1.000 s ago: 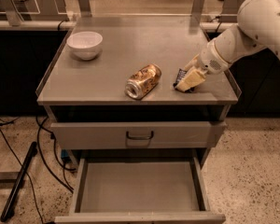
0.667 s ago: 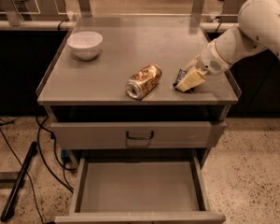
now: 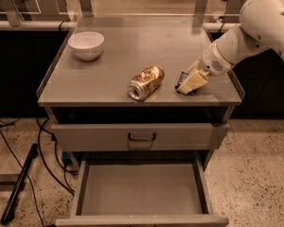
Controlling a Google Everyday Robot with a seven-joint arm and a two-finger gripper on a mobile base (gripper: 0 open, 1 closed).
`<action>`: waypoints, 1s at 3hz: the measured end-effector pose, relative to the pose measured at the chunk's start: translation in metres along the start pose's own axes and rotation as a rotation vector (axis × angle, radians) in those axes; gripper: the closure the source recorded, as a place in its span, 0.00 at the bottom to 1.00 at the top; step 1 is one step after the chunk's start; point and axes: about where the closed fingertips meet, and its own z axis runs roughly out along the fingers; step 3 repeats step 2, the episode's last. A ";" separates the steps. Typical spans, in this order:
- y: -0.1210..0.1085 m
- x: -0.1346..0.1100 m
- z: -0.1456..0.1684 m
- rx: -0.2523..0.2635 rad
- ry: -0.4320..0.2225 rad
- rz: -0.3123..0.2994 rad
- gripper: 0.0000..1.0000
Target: Pick rxbar blueberry from middle drawer and place on counter
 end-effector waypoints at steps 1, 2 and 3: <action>0.000 -0.007 -0.008 0.016 -0.007 0.030 0.00; 0.000 -0.007 -0.008 0.016 -0.007 0.030 0.00; 0.000 -0.007 -0.008 0.016 -0.007 0.030 0.00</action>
Offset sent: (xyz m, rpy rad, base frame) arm 0.0013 -0.0012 0.0262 0.0216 -0.0181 -0.0597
